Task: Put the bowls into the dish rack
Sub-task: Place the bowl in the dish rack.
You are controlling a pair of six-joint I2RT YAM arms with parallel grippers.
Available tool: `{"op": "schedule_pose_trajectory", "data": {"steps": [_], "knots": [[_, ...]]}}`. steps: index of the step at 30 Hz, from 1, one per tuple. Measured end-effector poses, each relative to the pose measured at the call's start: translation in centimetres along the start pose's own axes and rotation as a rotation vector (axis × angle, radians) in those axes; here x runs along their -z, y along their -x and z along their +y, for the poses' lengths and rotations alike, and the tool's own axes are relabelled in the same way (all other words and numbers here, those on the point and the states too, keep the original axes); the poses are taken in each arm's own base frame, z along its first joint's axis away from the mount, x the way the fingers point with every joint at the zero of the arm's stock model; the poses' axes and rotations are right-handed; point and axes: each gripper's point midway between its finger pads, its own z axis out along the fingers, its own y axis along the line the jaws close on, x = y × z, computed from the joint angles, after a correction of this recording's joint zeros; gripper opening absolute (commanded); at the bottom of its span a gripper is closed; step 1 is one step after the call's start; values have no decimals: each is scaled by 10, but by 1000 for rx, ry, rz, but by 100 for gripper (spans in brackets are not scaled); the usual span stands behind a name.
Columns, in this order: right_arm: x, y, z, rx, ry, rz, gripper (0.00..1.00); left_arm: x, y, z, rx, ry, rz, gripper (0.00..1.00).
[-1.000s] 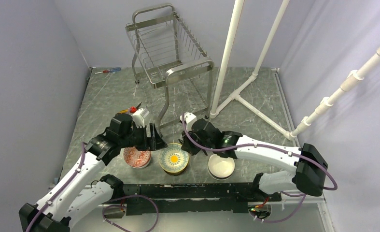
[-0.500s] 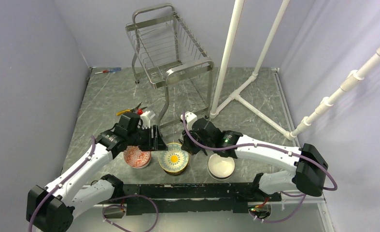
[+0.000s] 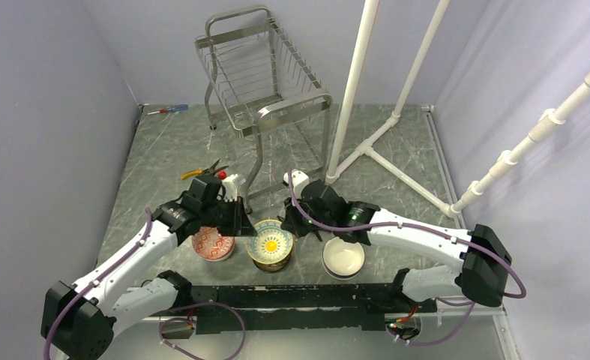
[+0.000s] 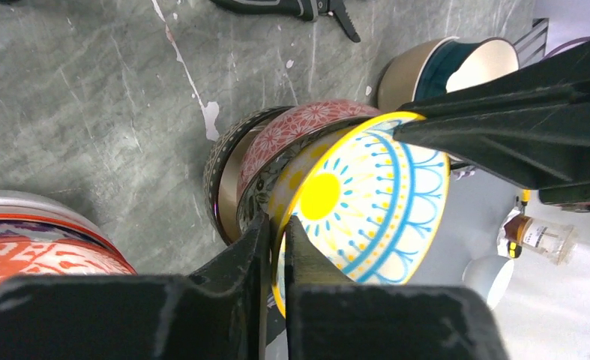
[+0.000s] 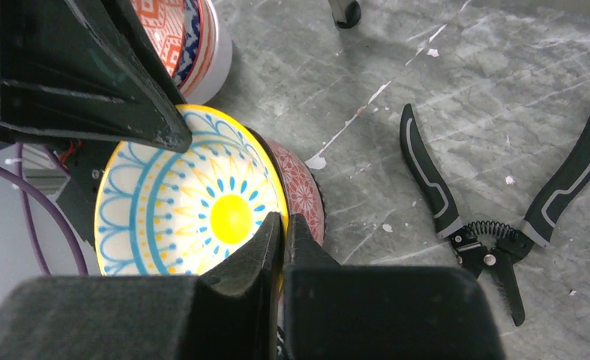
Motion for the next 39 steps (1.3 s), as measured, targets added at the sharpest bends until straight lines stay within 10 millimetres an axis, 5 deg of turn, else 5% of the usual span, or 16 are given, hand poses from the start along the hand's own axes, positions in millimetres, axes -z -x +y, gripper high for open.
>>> {"op": "schedule_pose_trajectory", "data": {"steps": [4, 7, 10, 16, 27, 32, 35, 39], "knots": [[0, 7, 2, -22, 14, -22, 13, 0, -4, 2, -21, 10, 12, 3], [-1, 11, 3, -32, 20, -36, 51, 2, -2, 1, -30, 6, 0, 3], [1, 18, 8, -47, 40, -62, 74, 8, 1, 2, -36, 28, -38, 3], [7, 32, 10, -95, 69, -106, 84, 22, 8, 5, -54, 64, -120, 3], [9, 43, -5, -231, 101, -116, 74, 48, 49, -6, -115, 128, -275, 3], [3, 42, 4, -251, 154, -96, 36, 47, 63, -14, -145, 113, -304, 3], [0, 42, 4, -269, 151, -95, 0, 43, 64, -13, -148, 116, -289, 16], [-7, 39, -20, -315, 53, -107, 0, 44, 64, -31, -171, 41, -285, 54]]}}
